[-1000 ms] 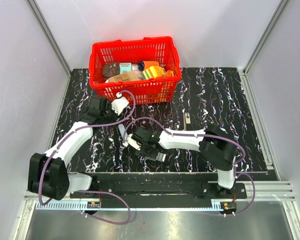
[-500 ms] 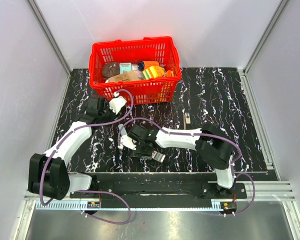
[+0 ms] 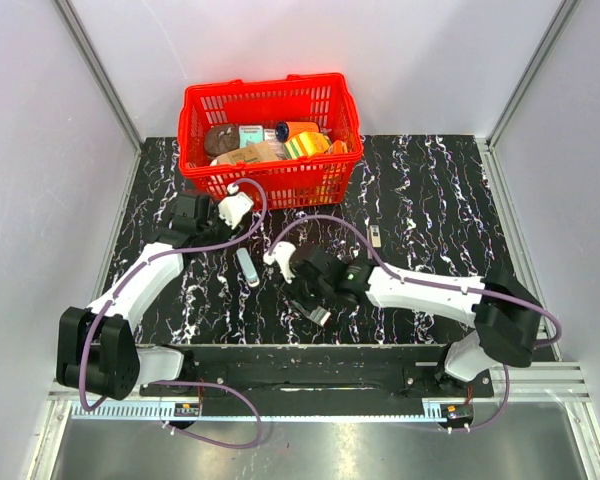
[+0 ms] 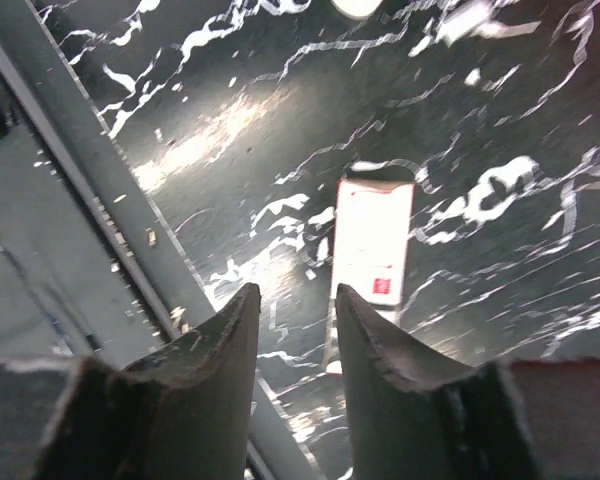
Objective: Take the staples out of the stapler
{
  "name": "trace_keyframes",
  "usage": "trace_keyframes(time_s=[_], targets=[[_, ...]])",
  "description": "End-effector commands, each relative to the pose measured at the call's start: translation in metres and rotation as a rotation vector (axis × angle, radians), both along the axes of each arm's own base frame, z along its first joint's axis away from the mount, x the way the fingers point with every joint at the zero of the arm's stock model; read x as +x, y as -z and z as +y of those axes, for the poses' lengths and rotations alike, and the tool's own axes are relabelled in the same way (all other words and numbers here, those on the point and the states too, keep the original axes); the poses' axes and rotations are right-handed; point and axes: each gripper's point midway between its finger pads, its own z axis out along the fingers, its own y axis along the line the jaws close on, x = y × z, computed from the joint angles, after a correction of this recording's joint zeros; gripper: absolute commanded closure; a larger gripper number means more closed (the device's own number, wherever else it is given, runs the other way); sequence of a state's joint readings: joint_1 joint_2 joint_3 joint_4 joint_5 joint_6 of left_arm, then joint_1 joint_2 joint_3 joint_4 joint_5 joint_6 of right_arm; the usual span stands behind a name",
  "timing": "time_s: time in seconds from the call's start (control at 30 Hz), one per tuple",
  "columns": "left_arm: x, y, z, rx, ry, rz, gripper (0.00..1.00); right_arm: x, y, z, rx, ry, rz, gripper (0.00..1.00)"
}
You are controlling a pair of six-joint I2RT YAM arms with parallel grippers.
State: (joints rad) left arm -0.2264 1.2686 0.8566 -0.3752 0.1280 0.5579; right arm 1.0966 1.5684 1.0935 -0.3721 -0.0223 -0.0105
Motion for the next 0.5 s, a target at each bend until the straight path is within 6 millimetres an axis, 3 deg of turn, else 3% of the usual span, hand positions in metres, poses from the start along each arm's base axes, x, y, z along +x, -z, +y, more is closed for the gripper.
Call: trace_keyframes(time_s=[0.0,0.13,0.47], targets=[[0.01,-0.021,-0.004,-0.032,0.002,-0.047,0.51,-0.041,0.018,0.009,0.143,0.104,0.239,0.62],[0.01,-0.025,-0.004,-0.034,0.004,-0.056,0.51,-0.058,0.044,0.002,0.132,0.168,0.34,0.81],[0.008,-0.024,-0.005,-0.034,0.008,-0.047,0.51,-0.046,0.067,-0.019,0.086,0.325,0.305,0.84]])
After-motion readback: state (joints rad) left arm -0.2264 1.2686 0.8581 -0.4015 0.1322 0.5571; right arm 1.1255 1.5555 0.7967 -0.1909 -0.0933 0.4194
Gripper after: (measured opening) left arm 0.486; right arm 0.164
